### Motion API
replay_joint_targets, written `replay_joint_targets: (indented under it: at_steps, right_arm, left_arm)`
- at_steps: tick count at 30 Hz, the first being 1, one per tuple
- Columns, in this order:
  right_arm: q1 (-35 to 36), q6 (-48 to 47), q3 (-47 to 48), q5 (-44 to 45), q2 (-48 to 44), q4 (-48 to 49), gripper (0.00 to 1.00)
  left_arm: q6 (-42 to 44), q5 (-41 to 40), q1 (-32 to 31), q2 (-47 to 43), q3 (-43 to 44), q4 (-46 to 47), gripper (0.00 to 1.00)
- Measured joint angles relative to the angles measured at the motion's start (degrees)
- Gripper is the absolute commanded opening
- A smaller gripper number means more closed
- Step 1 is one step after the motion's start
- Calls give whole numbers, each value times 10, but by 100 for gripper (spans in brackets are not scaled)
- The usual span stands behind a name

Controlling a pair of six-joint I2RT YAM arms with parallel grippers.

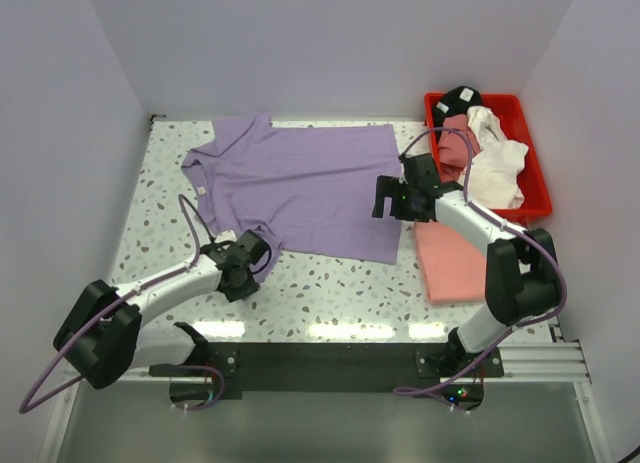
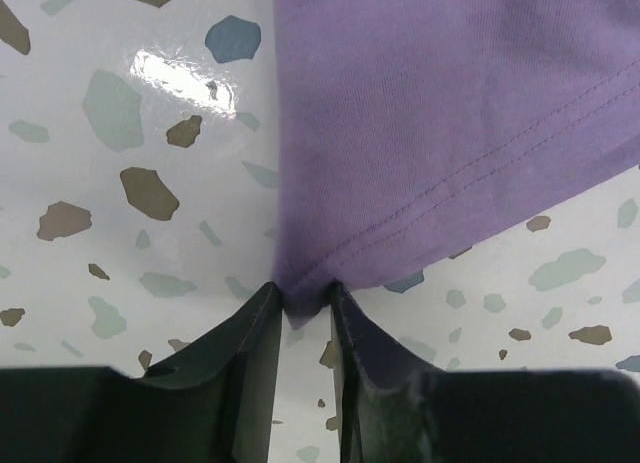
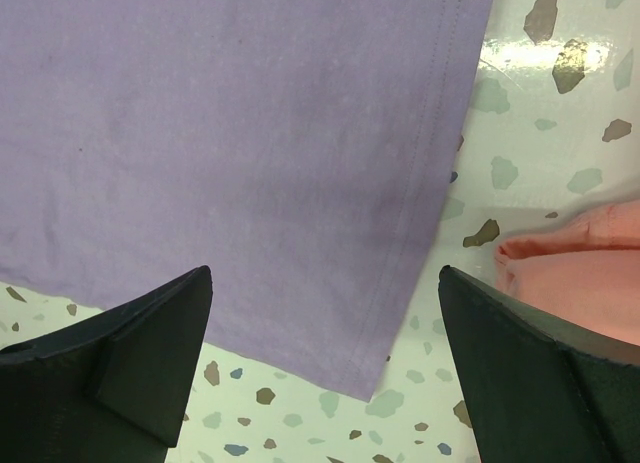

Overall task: Fold and stack the t-shirts
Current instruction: Flatten the tshirt out

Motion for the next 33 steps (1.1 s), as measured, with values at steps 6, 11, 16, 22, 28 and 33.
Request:
replay_joint_targets:
  at_steps: [6,11,16,22,28,33]
  right_arm:
    - [0,0,0,0,0,0,99]
    - [0,0,0,5,0,-2,99]
    - [0,0,-11,11,-13,-4,99]
    - [12,9,-49,17,-45,-13,99]
    - [85,22,-75,57,-63,-42,99]
    - [105,40,-121,71,-80,-62,93]
  left_arm:
    - [14,-3,0,4,0,9,0]
    - [14,-10,0,2,2,6,0]
    - [20,-47,53,-8,3,-12,0]
    - [35,-90,165,-104,6,-8,0]
    - [30,-113,177,-106,14,4,0]
    - [28,-118,188,-96,14,8,0]
